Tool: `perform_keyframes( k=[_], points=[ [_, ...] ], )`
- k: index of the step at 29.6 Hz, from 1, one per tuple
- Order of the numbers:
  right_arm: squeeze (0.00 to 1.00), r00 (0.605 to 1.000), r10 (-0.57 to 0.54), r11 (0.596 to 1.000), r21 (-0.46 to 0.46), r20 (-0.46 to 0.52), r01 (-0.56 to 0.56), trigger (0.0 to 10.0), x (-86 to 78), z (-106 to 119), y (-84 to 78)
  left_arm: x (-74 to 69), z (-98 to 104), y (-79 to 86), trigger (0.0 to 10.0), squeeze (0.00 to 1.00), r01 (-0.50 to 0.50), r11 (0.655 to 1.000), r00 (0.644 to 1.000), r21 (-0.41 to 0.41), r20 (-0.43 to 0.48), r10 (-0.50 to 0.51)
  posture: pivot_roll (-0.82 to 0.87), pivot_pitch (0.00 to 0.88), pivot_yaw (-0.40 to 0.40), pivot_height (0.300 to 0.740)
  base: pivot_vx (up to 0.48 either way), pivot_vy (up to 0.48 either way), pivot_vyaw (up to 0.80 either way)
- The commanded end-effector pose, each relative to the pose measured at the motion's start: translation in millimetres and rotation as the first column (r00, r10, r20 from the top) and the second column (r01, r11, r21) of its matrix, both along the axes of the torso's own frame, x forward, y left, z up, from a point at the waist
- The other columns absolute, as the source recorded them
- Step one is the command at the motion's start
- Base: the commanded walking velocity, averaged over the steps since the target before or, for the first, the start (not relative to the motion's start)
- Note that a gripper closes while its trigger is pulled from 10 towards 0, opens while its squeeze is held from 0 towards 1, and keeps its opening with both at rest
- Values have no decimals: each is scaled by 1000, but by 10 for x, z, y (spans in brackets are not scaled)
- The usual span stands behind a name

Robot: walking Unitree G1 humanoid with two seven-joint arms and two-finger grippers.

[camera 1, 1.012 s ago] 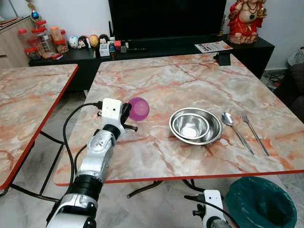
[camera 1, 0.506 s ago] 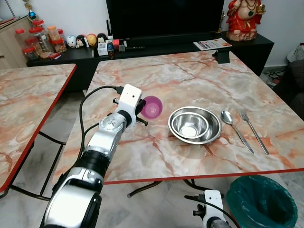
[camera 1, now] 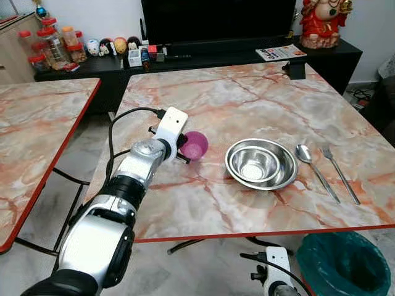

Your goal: Setting the table

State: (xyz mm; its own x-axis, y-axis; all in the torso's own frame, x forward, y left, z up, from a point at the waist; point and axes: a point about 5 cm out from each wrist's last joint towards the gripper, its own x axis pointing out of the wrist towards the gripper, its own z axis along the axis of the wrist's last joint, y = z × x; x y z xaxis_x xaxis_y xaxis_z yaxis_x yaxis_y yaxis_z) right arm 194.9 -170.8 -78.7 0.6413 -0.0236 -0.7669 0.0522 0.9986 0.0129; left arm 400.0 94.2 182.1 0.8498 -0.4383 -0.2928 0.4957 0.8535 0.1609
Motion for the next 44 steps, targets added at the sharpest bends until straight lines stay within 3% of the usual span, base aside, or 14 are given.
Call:
perform_keyframes(
  k=[1,6,13,35,36,37,38,39,41,42,43,44],
  points=[
    [0,1000,-6,1000,9,-3,6,10000,11,2,22,26,95,12,10000,0,26,1000,1000,-11,-9,-26,60,0,80,714,0,0,0],
    [0,1000,-7,1000,11,-4,7,10000,11,2,23,21,124,-16,10000,0,71,997,997,-25,-28,-72,60,0,81,714,0,0,0],
    [0,1000,-7,1000,15,-9,7,10000,2,-4,35,-7,67,-120,10000,0,135,991,989,22,-59,-133,57,0,88,714,0,0,0],
    [0,1000,-17,1000,19,-19,18,10000,-43,-27,32,-23,-21,-145,10000,0,151,986,986,74,-87,-144,55,12,95,714,0,0,0],
    [0,1000,-17,1000,18,-19,17,10000,-44,-27,32,-23,-21,-146,10000,165,151,986,986,74,-86,-145,54,13,95,714,0,0,0],
    [0,1000,-17,1000,18,-18,18,10000,-44,-27,32,-23,-19,-147,10000,424,152,986,986,72,-85,-146,54,14,95,714,0,0,0],
    [0,1000,-18,1000,19,-18,18,10000,-44,-27,33,-23,-17,-148,10000,431,152,986,986,69,-85,-146,54,13,95,714,0,0,0],
    [0,1000,-18,1000,19,-18,18,10000,-44,-27,33,-22,-16,-148,10000,573,152,986,986,69,-84,-146,54,13,95,714,0,0,0],
    [0,1000,-18,1000,19,-19,18,10000,-45,-28,33,-20,-13,-148,10000,608,151,986,986,68,-83,-146,53,13,96,714,0,0,0],
    [0,1000,-19,1000,19,-19,19,10000,-46,-28,32,-19,-8,-148,10000,486,151,986,986,65,-83,-145,53,13,96,714,0,0,0],
    [0,1000,-19,1000,19,-19,19,10000,-46,-28,33,-18,-6,-147,10000,486,150,987,986,64,-83,-145,53,13,96,714,0,0,0],
    [0,1000,-18,1000,19,-19,19,10000,-47,-28,33,-16,3,-148,10000,0,151,987,986,61,-81,-146,53,14,96,714,0,0,0]
  ],
)
